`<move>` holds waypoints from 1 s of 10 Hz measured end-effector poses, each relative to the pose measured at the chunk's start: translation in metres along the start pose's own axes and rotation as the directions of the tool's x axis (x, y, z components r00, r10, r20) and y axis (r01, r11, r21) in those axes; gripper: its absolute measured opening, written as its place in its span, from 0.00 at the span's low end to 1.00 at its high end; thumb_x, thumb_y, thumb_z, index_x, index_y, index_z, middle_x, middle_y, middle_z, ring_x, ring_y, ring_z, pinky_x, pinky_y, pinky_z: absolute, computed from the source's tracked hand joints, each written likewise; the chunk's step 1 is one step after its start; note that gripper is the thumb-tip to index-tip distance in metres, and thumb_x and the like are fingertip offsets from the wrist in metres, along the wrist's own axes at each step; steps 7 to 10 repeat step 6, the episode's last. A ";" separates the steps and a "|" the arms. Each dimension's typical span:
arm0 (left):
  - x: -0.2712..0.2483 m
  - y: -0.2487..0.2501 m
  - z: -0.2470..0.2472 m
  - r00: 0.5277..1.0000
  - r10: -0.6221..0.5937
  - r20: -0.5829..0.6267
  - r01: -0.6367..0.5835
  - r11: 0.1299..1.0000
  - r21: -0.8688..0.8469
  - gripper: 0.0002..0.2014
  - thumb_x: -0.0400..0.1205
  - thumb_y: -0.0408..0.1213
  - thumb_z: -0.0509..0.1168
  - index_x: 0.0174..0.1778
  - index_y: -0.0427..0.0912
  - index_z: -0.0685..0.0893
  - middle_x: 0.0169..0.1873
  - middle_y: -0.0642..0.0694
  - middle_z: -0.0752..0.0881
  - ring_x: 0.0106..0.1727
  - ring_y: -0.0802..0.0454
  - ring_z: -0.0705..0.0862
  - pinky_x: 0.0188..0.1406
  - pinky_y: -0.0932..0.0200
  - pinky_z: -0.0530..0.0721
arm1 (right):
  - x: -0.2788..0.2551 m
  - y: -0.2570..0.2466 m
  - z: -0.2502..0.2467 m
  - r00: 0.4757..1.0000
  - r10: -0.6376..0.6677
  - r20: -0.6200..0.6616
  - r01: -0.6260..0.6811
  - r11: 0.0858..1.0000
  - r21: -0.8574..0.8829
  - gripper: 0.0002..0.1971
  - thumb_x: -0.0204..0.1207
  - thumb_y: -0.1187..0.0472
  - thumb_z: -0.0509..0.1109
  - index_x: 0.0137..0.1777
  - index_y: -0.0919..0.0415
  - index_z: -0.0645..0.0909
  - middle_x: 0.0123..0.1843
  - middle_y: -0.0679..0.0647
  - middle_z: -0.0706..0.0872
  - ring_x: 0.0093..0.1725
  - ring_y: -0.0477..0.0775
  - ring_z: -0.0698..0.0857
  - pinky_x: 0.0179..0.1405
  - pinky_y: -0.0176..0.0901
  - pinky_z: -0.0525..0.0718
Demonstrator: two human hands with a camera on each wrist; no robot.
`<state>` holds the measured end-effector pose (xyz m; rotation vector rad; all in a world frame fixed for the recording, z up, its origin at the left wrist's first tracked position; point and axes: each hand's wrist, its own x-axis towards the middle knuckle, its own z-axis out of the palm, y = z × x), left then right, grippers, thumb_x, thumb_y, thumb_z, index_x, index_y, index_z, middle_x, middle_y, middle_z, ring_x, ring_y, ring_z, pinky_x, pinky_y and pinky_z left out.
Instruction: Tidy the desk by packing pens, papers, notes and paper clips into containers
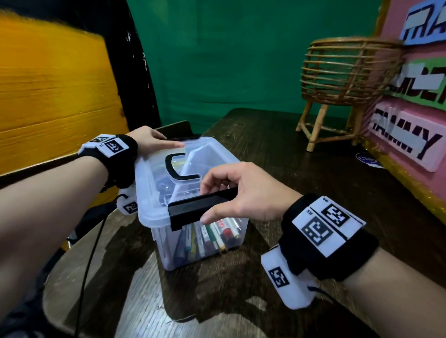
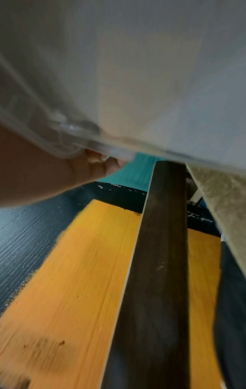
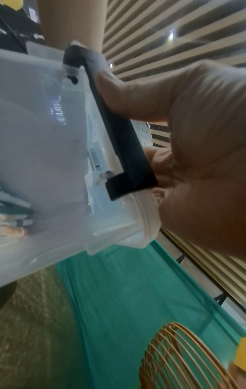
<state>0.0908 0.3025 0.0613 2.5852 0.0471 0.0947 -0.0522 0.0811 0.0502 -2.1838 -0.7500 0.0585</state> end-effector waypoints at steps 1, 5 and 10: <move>0.000 0.001 0.001 0.994 0.072 -0.080 -0.070 0.997 0.023 0.29 0.67 0.64 0.70 0.52 0.43 0.90 0.48 0.46 0.86 0.48 0.51 0.79 0.41 0.60 0.75 | 0.002 -0.001 -0.001 1.000 0.006 0.026 -0.006 1.000 -0.007 0.13 0.59 0.59 0.83 0.41 0.51 0.82 0.38 0.45 0.83 0.37 0.38 0.79 0.41 0.33 0.79; -0.007 -0.005 0.008 0.974 0.137 -0.179 -0.159 0.981 -0.115 0.20 0.78 0.57 0.63 0.55 0.46 0.86 0.52 0.45 0.86 0.41 0.51 0.81 0.28 0.62 0.80 | -0.016 -0.002 0.005 0.987 -0.032 -0.157 0.035 0.999 0.013 0.16 0.63 0.62 0.82 0.51 0.58 0.85 0.48 0.49 0.86 0.49 0.42 0.83 0.53 0.29 0.80; -0.021 -0.012 0.009 0.853 0.284 -0.438 -0.343 0.938 -0.059 0.16 0.81 0.47 0.64 0.57 0.39 0.85 0.55 0.40 0.86 0.51 0.48 0.81 0.49 0.59 0.77 | -0.051 0.000 0.012 0.920 -0.157 -0.359 0.110 0.983 -0.149 0.16 0.70 0.62 0.75 0.57 0.52 0.81 0.55 0.44 0.81 0.57 0.35 0.78 0.59 0.20 0.71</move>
